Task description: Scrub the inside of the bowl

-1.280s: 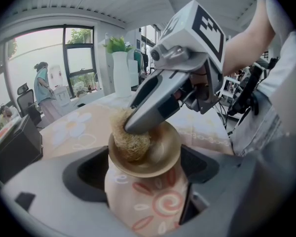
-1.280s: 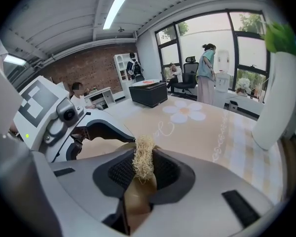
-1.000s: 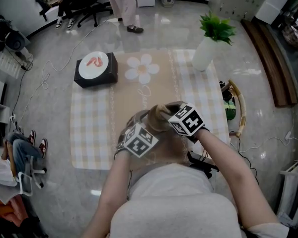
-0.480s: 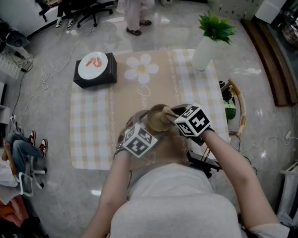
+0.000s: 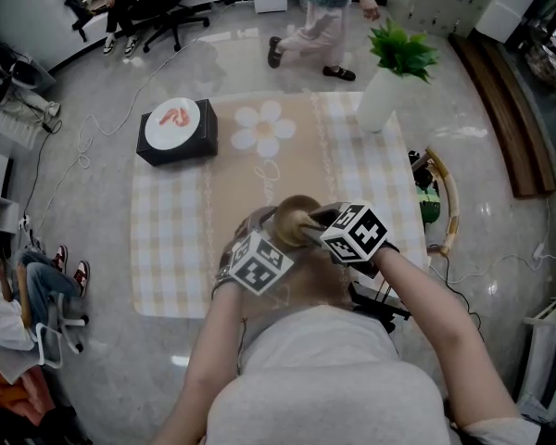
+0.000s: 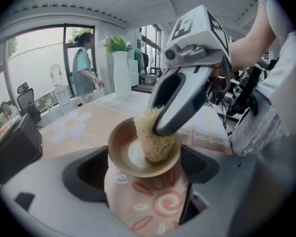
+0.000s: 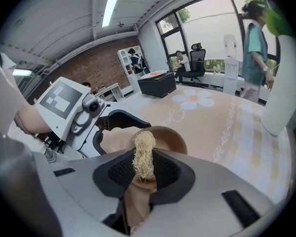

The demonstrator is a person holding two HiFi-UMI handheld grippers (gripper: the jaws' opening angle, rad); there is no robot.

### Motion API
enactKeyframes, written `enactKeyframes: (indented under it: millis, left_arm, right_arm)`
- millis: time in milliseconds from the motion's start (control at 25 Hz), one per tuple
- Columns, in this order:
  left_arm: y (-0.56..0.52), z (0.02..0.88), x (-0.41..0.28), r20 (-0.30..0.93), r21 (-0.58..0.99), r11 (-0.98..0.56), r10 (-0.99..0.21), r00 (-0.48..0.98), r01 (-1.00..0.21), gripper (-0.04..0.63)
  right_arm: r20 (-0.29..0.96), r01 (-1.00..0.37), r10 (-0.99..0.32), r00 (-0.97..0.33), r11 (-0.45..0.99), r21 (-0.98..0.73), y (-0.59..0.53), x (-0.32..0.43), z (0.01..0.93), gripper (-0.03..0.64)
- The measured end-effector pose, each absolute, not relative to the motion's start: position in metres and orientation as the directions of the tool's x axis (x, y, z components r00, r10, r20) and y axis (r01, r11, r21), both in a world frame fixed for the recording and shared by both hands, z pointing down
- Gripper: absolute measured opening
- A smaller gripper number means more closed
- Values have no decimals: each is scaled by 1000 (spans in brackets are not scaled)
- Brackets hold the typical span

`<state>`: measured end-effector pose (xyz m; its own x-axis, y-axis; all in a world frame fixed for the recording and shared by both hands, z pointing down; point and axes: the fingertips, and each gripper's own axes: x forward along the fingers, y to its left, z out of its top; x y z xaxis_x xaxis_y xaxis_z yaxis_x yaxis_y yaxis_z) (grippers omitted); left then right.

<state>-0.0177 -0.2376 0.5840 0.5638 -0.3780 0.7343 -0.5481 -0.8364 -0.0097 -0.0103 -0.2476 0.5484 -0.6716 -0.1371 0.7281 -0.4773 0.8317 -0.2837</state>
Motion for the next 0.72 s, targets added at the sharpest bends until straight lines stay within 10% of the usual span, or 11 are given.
enactKeyframes:
  millis: [720]
  left_arm:
    - [-238,584,-18,736,-6,-835,-376,563,-550,437]
  right_arm:
    - [695,-543,-252,-673,807,-234,-267,-13,555,92]
